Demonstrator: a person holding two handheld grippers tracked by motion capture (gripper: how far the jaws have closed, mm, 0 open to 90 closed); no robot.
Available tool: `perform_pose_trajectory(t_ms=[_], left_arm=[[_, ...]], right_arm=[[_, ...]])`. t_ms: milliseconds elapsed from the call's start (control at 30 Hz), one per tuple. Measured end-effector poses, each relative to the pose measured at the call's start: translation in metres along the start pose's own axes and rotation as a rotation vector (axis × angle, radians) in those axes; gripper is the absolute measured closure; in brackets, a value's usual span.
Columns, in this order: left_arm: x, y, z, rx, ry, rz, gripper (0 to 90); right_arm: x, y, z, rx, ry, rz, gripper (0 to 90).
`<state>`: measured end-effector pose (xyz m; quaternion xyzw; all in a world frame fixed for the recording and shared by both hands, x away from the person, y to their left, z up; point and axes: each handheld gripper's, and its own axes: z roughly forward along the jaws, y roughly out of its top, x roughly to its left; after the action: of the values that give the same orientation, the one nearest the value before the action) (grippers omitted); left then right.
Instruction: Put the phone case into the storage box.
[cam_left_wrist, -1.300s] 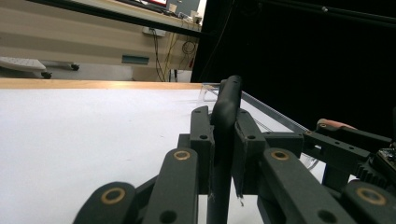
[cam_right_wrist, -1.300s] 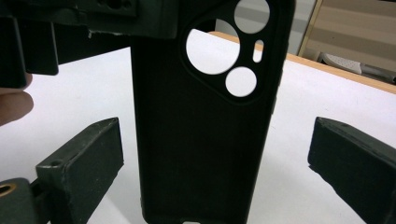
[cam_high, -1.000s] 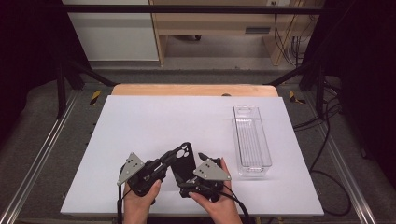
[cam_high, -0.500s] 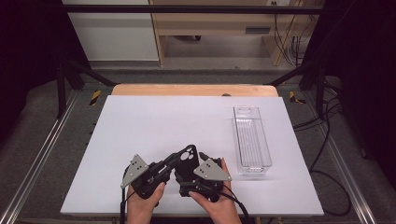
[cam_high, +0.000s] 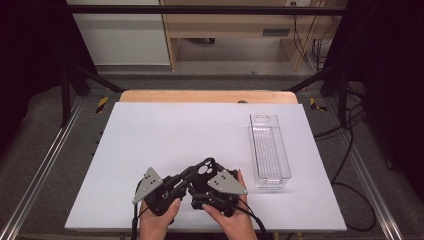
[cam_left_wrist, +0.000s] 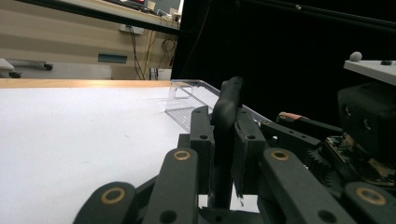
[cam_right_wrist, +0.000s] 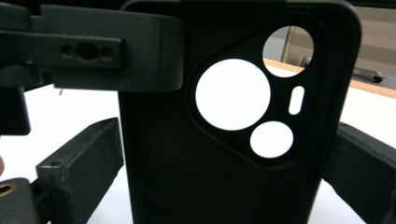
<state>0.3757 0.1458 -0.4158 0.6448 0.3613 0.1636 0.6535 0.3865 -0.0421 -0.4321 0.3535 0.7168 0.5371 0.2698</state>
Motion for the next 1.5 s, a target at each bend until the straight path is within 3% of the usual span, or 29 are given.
perform_pose_trajectory(t_ms=[300, 1500], left_arm=[[-0.0023, -0.0012, 0.0008, -0.003, -0.007, -0.01, 80.6], [-0.0058, -0.0031, 0.0026, 0.002, 0.001, -0.016, 80.2]], right_arm=[[-0.0023, 0.0007, -0.0001, 0.006, -0.005, 0.04, 6.0], [-0.0021, -0.001, 0.0025, 0.049, -0.007, 0.058, 13.0]])
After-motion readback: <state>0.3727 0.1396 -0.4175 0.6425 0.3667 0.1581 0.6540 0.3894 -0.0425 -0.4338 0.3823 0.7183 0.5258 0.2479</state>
